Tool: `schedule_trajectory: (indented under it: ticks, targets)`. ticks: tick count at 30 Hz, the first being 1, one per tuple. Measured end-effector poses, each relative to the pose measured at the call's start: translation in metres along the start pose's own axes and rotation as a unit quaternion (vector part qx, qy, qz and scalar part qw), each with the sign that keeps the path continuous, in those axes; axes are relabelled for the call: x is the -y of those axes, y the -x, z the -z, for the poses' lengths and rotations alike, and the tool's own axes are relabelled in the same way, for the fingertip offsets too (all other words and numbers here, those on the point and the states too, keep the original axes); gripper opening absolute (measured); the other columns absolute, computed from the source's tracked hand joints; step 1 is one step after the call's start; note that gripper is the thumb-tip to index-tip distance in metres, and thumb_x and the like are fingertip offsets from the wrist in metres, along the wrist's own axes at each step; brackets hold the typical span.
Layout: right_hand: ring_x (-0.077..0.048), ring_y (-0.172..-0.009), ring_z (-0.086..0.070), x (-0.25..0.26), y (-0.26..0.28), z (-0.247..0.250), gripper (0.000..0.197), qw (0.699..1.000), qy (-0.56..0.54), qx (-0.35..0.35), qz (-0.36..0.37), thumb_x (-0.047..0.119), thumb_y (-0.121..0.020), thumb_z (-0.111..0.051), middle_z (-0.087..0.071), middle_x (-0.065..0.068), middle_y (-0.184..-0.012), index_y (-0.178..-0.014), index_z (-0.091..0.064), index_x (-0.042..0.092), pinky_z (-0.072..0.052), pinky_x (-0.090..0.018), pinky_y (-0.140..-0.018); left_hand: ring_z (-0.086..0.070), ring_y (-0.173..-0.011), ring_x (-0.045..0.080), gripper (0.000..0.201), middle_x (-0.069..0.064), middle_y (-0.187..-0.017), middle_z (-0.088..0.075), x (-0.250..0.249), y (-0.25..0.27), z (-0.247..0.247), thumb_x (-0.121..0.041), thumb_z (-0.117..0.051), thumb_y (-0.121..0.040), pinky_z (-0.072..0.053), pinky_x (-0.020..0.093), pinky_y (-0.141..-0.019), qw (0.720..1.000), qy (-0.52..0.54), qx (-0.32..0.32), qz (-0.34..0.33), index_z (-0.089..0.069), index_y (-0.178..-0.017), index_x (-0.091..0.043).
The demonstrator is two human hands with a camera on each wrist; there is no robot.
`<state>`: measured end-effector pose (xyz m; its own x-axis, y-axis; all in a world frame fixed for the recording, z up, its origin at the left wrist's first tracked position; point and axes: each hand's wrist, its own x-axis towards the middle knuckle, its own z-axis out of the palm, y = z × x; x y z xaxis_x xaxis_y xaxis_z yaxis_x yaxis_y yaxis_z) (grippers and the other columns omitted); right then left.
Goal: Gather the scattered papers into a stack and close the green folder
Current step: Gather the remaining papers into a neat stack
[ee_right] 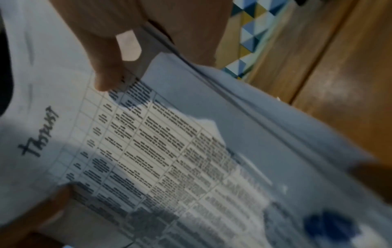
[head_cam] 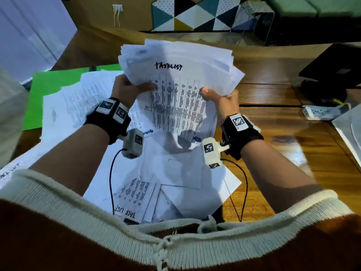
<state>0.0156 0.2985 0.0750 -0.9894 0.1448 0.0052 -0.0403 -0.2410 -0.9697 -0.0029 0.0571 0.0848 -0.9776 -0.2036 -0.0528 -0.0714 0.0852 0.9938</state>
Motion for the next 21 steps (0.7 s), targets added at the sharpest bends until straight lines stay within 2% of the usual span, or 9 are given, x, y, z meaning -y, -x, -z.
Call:
schedule_trajectory:
  ticks: [2, 5, 8, 11, 13, 15, 17, 18, 21]
  targets:
    - [-0.015, -0.083, -0.068, 0.007, -0.001, 0.003, 0.036, 1.000, 0.004, 0.014, 0.015, -0.011, -0.071, -0.073, -0.074, 0.005, -0.083, -0.096, -0.064, 0.014, -0.056, -0.029, -0.074, -0.065, -0.069, 0.006, 0.034, -0.018, -0.067, -0.071, 0.001, 0.009, -0.006, -0.004, -0.082, -0.064, -0.058, 0.027, -0.074, 0.998, 0.010, -0.052, -0.046, -0.070, -0.097, -0.005]
    - [-0.021, -0.099, -0.066, 0.004, 0.003, 0.009, 0.055, 0.999, 0.029, 0.041, -0.010, -0.007, -0.064, -0.079, -0.071, -0.003, -0.102, -0.110, -0.059, 0.016, -0.056, -0.031, -0.079, -0.064, -0.079, 0.016, 0.036, 0.003, -0.087, -0.071, 0.017, 0.025, -0.010, -0.008, -0.084, -0.062, -0.057, 0.032, -0.074, 0.995, 0.030, -0.079, -0.059, -0.067, -0.094, -0.008]
    - [-0.011, -0.097, -0.065, -0.015, 0.008, 0.011, 0.062, 0.991, 0.090, 0.062, -0.083, -0.009, -0.066, -0.077, -0.069, 0.001, -0.105, -0.120, -0.054, 0.010, -0.055, -0.022, -0.076, -0.064, -0.099, 0.023, 0.056, 0.008, -0.107, -0.067, 0.043, 0.032, -0.004, -0.006, -0.085, -0.057, -0.058, 0.034, -0.079, 0.999, 0.045, -0.013, -0.013, -0.058, -0.106, -0.015]
    - [-0.018, -0.108, -0.058, -0.033, 0.009, 0.016, 0.075, 0.979, 0.133, 0.044, -0.145, -0.019, -0.066, -0.068, -0.061, -0.004, -0.119, -0.131, -0.042, 0.009, -0.053, -0.027, -0.077, -0.062, -0.106, 0.024, 0.067, 0.009, -0.117, -0.063, 0.061, 0.025, -0.002, 0.004, -0.080, -0.063, -0.057, 0.034, -0.081, 0.998, 0.021, 0.047, 0.040, -0.048, -0.120, -0.008]
    - [-0.022, -0.109, -0.054, -0.047, 0.011, 0.018, 0.068, 0.966, 0.184, 0.033, -0.179, -0.023, -0.072, -0.053, -0.055, -0.004, -0.118, -0.129, -0.036, 0.012, -0.051, -0.028, -0.076, -0.061, -0.107, 0.026, 0.067, 0.013, -0.121, -0.060, 0.074, 0.019, -0.001, 0.011, -0.072, -0.071, -0.056, 0.036, -0.084, 0.995, -0.003, 0.061, 0.074, -0.041, -0.129, 0.002]
    - [-0.027, -0.109, -0.055, -0.065, 0.015, 0.016, 0.057, 0.941, 0.275, 0.044, -0.193, -0.019, -0.080, -0.049, -0.055, -0.008, -0.115, -0.130, -0.037, 0.006, -0.052, -0.035, -0.084, -0.058, -0.107, 0.027, 0.056, 0.010, -0.114, -0.060, 0.091, 0.013, -0.001, 0.013, -0.064, -0.077, -0.053, 0.036, -0.088, 0.991, -0.061, 0.073, 0.095, -0.041, -0.126, 0.002]
    - [-0.028, -0.110, -0.058, -0.078, 0.019, 0.012, 0.040, 0.921, 0.342, 0.028, -0.186, -0.008, -0.089, -0.051, -0.060, -0.014, -0.116, -0.128, -0.042, 0.002, -0.049, -0.035, -0.093, -0.053, -0.097, 0.024, 0.036, 0.004, -0.093, -0.056, 0.094, 0.011, -0.009, 0.010, -0.053, -0.085, -0.050, 0.022, -0.073, 0.977, -0.166, 0.098, 0.090, -0.040, -0.116, -0.003]
    - [-0.028, -0.111, -0.058, -0.081, 0.021, 0.011, 0.034, 0.918, 0.354, 0.002, -0.180, -0.002, -0.093, -0.050, -0.061, -0.015, -0.117, -0.126, -0.045, 0.000, -0.048, -0.033, -0.094, -0.050, -0.091, 0.023, 0.029, 0.006, -0.088, -0.053, 0.092, 0.009, -0.016, 0.006, -0.049, -0.089, -0.046, 0.022, -0.065, 0.965, -0.230, 0.100, 0.081, -0.040, -0.114, -0.004]
    - [-0.027, -0.106, -0.059, -0.073, 0.017, 0.017, 0.029, 0.922, 0.340, -0.099, -0.160, 0.005, -0.096, -0.046, -0.063, -0.013, -0.112, -0.124, -0.052, 0.002, -0.048, -0.034, -0.095, -0.056, -0.092, 0.029, 0.030, 0.018, -0.101, -0.054, 0.069, 0.006, -0.043, -0.008, -0.044, -0.095, -0.046, 0.035, -0.073, 0.937, -0.336, 0.064, 0.066, -0.039, -0.124, 0.000]
